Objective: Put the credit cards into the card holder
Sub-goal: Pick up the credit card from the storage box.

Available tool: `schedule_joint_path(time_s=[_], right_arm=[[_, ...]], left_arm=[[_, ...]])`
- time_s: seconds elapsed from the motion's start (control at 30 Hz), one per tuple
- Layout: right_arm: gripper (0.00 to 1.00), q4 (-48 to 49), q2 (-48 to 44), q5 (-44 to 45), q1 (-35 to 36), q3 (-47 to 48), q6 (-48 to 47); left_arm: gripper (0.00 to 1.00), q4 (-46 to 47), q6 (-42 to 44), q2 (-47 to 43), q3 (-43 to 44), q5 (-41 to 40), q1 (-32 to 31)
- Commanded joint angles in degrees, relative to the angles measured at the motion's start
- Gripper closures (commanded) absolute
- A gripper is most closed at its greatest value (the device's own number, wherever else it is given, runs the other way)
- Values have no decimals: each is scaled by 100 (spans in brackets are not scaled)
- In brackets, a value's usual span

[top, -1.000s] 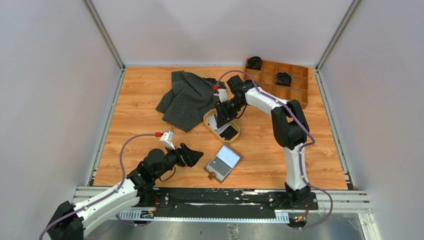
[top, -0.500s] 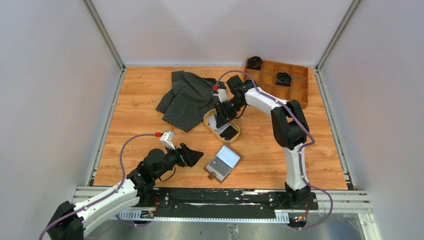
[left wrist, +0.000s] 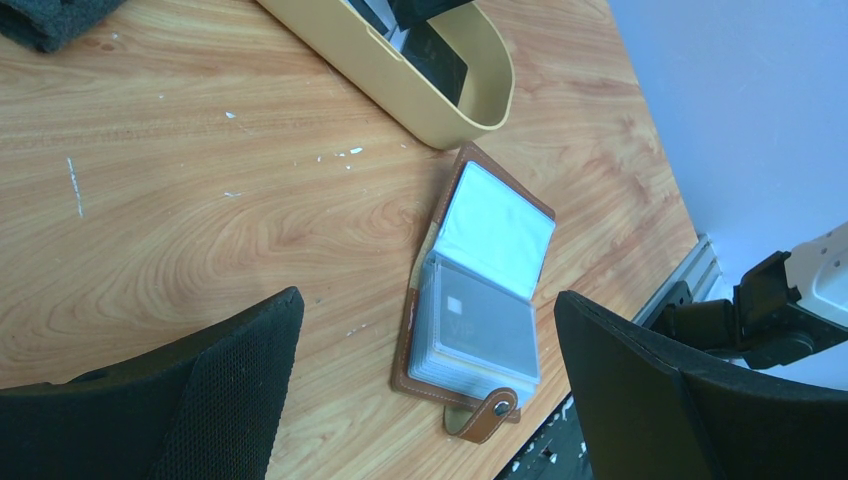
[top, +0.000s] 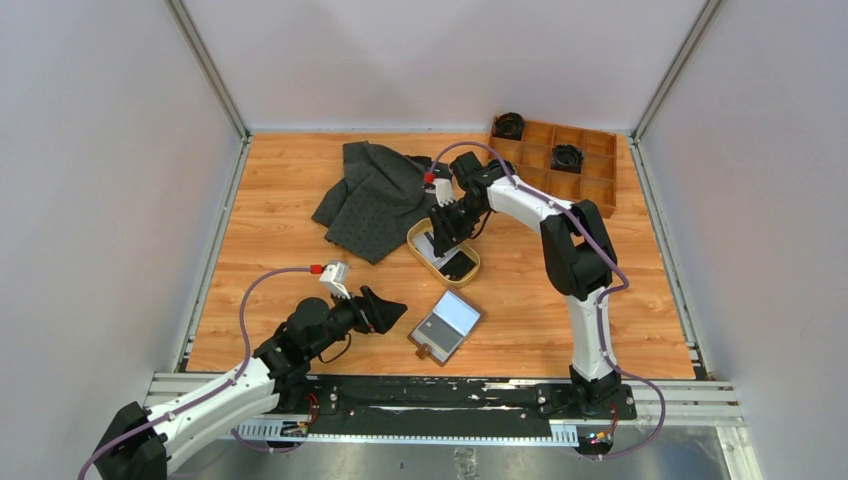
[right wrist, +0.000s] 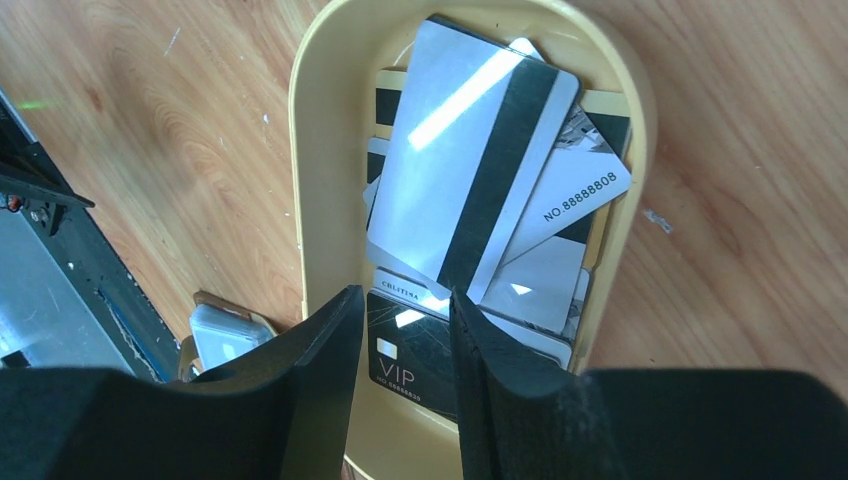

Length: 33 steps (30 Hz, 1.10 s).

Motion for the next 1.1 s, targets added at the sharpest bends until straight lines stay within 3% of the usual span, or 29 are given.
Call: schedule_joint_path(time_s=[0.0,0.53,0.83,1.07], right_arm=[[59,-38,-230,279,119,-20,-48],[54,-108,169,932,219,256,-126],[51,-148,381,845,337,279,-127],[55,-152,225,351,365,268,-85]], left_arm=[[0,-15,21,2,-62,-99,33],[0,-15,12,13,-226,-107,33],[0,-15,21,35,-207,-103,33],[0,-15,30,28,-207,-107,31]])
